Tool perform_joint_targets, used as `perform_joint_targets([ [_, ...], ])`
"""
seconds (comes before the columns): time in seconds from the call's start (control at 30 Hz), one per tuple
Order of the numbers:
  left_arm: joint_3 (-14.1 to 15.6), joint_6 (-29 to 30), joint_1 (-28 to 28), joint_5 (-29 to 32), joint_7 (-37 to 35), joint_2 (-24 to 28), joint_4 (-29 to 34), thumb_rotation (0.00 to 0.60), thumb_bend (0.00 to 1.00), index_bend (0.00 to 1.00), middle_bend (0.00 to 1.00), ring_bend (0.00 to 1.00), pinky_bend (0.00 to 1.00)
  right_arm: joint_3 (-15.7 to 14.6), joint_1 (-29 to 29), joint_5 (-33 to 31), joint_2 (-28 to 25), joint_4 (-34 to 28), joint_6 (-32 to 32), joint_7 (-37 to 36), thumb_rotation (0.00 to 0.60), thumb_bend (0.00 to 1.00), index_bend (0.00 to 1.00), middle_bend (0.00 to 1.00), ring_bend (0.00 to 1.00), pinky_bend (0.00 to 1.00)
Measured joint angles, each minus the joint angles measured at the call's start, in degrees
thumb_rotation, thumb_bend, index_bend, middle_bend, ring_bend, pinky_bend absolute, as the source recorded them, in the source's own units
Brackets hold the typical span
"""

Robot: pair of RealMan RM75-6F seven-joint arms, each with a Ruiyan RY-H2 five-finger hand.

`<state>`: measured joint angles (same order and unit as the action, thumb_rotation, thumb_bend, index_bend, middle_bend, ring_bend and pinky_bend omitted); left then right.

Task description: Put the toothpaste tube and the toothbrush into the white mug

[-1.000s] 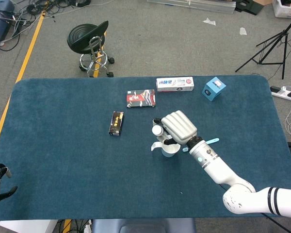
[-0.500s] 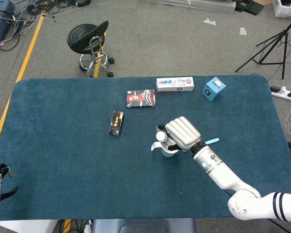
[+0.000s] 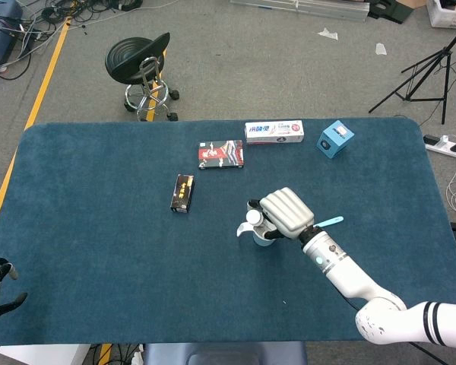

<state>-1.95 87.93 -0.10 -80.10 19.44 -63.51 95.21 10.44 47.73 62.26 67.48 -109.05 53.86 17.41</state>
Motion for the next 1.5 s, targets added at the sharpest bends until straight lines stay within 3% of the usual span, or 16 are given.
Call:
perform_joint_targets([
  [0.3, 0.04, 0.13, 0.24, 0.15, -0.4, 0.0, -0.25, 0.6, 0.0, 0.52, 0.38, 0.31, 0.42, -1.36, -0.08, 0.56, 1.55, 1.62, -0.47, 1.08, 0.6, 0.29, 0.72, 1.0, 1.0, 1.0],
  [0.93, 0.05, 0.04, 0.36, 0.3, -0.41, 0.11, -0.19, 0.6, 0.0, 0.52, 0.38, 0.31, 0.42, -5.28, 0.09, 1.37, 6.24, 5.93, 0.38, 10.41, 0.6, 0.29, 0.72, 1.0, 1.0, 1.0],
  [1.5, 0.07, 0.13, 0.58, 0.45, -0.74, 0.27, -0.25, 0.6, 0.0, 0.52, 0.38, 0.31, 0.42, -5.99, -0.2, 1.04, 8.06, 8.04, -0.36, 11.37, 0.6, 0.29, 0.72, 1.0, 1.0, 1.0],
])
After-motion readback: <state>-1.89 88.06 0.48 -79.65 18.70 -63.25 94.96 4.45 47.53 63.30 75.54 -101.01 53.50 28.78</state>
